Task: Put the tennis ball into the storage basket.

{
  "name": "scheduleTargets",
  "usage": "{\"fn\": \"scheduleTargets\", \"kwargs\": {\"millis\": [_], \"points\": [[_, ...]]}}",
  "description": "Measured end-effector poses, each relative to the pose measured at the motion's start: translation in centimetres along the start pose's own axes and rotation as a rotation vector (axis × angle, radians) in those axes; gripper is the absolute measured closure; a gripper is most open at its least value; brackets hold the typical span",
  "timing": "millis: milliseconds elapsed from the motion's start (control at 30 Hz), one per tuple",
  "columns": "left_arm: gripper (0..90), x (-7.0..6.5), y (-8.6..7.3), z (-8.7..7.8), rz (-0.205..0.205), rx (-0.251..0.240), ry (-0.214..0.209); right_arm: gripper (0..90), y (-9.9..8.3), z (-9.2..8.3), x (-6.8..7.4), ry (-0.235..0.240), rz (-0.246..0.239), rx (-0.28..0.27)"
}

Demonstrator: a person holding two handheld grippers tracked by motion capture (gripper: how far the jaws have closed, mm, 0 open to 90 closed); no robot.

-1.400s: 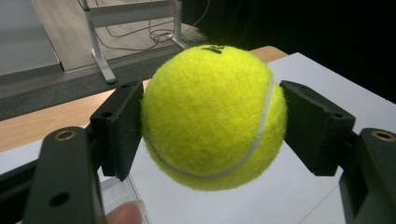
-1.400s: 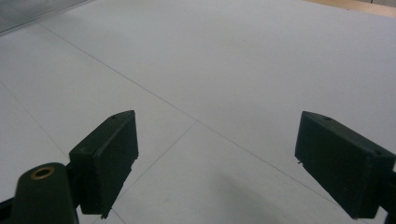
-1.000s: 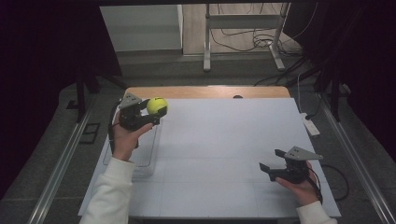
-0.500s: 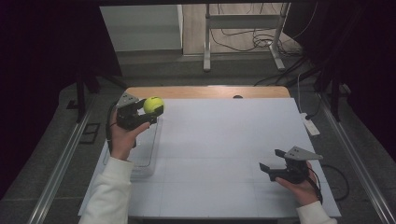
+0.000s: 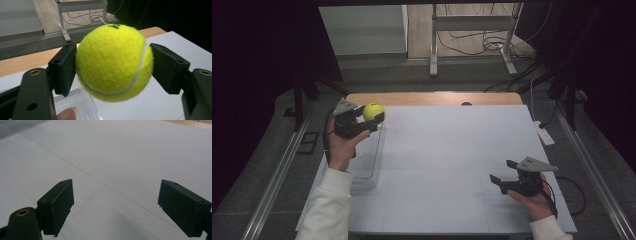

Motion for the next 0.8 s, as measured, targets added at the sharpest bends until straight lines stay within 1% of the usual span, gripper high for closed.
{"fn": "scheduleTargets", "kwargs": {"millis": [433,800], "points": [[27.0,1.0,-0.2,-0.2,-0.021,-0.005,0.014,14.0,0.0,0.0,0.0,0.000,0.000,-0.001],[27.0,1.9,-0.4,-0.1,-0.042,0.001,0.030,14.0,0.0,0.0,0.0,0.000,-0.002,0.001]]}}
Point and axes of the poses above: each handheld gripper's, and its own axes: z roughly forward along the jaws, y roughly out of its top, x roughly to its left, the point moved 7 cm from there along z, roughly forward along the jaws, and after that the axes turned 8 degrees about x, right-handed, at the moved point
